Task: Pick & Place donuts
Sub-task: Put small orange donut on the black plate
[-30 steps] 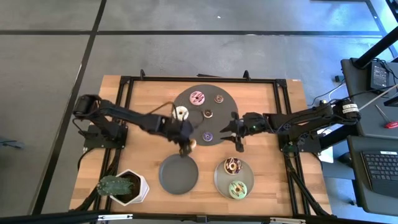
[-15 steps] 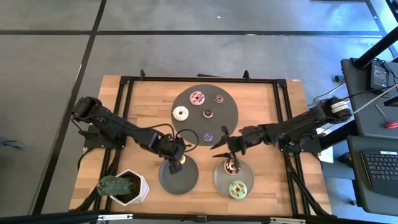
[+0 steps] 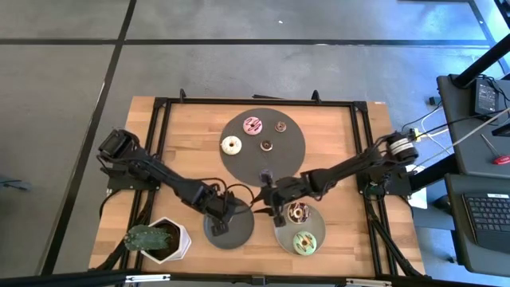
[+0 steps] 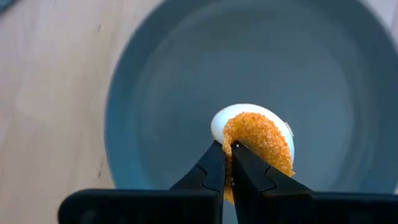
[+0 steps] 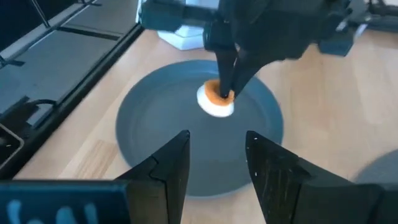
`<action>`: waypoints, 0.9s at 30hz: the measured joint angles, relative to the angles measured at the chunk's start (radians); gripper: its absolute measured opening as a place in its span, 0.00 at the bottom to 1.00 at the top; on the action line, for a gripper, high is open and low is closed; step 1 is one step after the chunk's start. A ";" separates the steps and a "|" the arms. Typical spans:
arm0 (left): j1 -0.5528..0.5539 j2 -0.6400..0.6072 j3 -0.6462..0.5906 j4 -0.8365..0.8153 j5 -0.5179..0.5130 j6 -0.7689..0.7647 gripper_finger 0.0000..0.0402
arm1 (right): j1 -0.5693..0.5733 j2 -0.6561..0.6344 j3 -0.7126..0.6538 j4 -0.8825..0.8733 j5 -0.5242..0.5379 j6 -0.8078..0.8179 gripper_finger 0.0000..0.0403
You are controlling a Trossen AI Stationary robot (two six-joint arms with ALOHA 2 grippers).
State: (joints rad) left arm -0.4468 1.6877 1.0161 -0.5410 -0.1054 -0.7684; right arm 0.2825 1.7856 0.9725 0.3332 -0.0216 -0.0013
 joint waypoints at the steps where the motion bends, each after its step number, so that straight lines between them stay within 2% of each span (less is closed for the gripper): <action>1: -0.005 0.003 0.000 0.009 -0.008 -0.004 0.02 | 0.000 0.019 0.010 -0.001 0.000 0.000 0.39; 6: -0.014 0.007 0.000 0.038 -0.050 -0.005 0.02 | 0.002 0.114 0.066 0.034 0.001 0.013 0.39; 14: -0.015 0.021 0.000 0.048 -0.063 -0.004 0.02 | 0.002 0.240 0.157 0.076 0.002 0.024 0.39; 27: -0.015 0.021 0.000 0.052 -0.084 -0.007 0.03 | 0.011 0.356 0.269 0.089 0.003 0.022 0.39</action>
State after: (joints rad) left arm -0.4614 1.7084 1.0157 -0.4894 -0.1896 -0.7753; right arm 0.2932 2.1418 1.2416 0.4225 -0.0185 0.0207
